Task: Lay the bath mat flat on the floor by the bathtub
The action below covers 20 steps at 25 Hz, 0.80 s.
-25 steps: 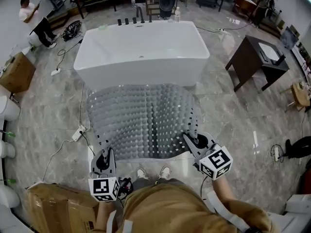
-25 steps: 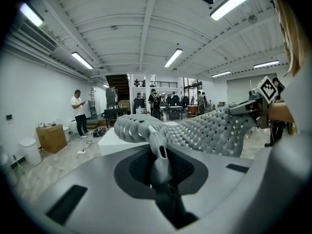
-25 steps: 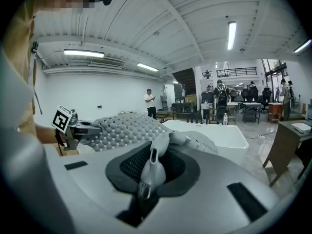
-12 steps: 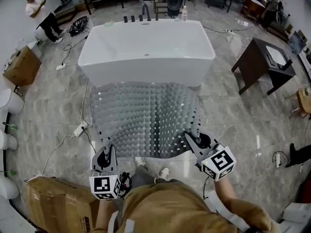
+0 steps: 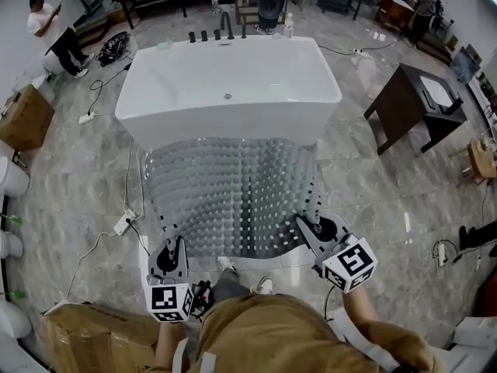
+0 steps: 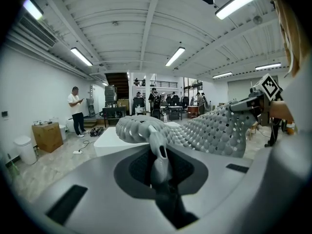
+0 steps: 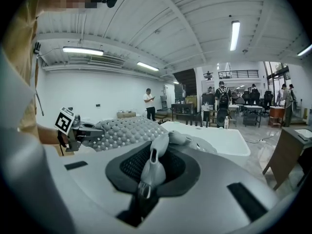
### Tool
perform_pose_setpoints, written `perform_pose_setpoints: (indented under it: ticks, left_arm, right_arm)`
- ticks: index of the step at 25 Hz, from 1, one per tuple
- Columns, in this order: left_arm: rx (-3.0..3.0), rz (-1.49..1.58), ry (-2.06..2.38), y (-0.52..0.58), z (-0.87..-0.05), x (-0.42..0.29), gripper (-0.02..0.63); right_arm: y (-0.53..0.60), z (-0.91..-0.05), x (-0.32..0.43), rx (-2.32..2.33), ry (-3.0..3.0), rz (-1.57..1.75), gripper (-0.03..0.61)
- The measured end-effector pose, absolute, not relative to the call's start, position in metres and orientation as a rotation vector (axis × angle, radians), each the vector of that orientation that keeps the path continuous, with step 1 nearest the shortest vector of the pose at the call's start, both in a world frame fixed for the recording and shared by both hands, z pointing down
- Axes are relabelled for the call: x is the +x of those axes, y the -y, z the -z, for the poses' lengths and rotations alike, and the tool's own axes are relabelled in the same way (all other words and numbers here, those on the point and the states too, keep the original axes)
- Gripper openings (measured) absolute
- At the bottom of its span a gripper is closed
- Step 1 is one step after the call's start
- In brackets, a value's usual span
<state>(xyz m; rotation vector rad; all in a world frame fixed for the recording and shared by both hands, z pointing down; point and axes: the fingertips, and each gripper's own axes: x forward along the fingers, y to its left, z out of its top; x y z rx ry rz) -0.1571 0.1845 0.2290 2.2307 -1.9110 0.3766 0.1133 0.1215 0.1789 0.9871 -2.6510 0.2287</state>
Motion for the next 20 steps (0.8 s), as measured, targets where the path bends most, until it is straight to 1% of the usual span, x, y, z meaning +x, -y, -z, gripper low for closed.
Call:
perform_pose_setpoints:
  ticks: [10, 16, 20]
  left_arm:
    - [2.300, -0.333, 1.839, -0.088, -0.232, -0.221, 0.040]
    - [2.339, -0.315, 1.780, -0.050, -0.239, -0.250, 0.040]
    - [2.367, -0.298, 1.722, -0.030, -0.247, -0.256, 0.040]
  right_arm:
    - [-0.042, -0.177, 0.053, 1.068, 2.565, -0.214, 0.041]
    - [-0.014, -0.175, 0.021, 1.121, 2.524, -0.207, 0.041]
    - [-0.001, -0.175, 0.012, 1.155, 2.500, -0.198, 0.041]
